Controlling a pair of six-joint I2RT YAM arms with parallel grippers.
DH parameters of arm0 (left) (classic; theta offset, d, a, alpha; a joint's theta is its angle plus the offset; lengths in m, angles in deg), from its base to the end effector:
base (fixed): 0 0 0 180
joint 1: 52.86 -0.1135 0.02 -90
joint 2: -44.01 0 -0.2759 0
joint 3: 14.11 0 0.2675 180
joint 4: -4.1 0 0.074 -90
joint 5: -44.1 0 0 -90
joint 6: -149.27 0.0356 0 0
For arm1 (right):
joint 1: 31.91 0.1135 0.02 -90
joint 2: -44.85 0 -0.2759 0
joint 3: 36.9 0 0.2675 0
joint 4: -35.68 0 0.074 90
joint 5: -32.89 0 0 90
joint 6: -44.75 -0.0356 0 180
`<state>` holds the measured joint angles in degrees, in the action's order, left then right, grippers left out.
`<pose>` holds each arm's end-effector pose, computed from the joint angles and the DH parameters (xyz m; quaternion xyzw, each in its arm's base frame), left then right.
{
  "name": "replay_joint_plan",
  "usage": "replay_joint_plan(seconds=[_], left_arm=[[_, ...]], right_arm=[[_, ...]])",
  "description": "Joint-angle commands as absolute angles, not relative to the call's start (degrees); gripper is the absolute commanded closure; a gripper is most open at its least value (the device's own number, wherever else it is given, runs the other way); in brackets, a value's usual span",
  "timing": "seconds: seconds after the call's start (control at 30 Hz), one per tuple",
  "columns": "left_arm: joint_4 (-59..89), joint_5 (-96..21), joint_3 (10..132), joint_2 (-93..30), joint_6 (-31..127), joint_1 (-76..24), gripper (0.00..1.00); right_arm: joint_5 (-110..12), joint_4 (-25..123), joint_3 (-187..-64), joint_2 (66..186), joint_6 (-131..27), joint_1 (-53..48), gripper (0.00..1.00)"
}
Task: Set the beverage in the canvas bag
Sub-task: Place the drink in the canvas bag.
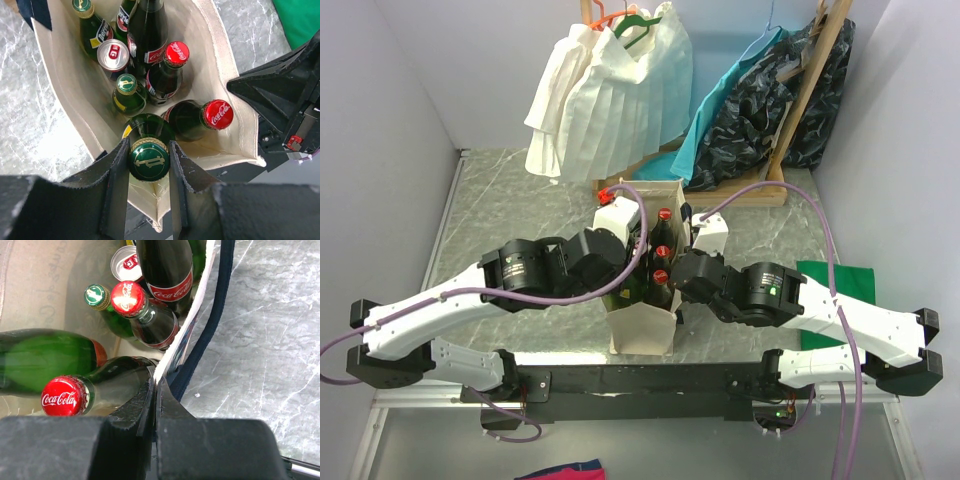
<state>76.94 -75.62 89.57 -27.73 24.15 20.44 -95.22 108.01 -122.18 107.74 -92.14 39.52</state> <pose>0.0858 -0.2247 0.4483 0.1868 0.8657 -0.1893 0.4241 0.0868 0.1895 0.3829 -0.0795 0.8915 0.1207 0.4293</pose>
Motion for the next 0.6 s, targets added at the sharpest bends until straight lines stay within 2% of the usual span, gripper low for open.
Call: replay_joint_plan(seconds=[0.0,0.57], left_arm=[[71.1,-78.8,90.5,-25.4,22.1,21.1,0.99],[70.8,-79.5,85.3,-25.0,16.2,22.7,0.99]], right_arm=[[-98.2,105.9,-122.8,106.4,-92.9,39.2,1.0],[-98.2,105.7,-122.8,106.7,-92.0,38.8,1.0]])
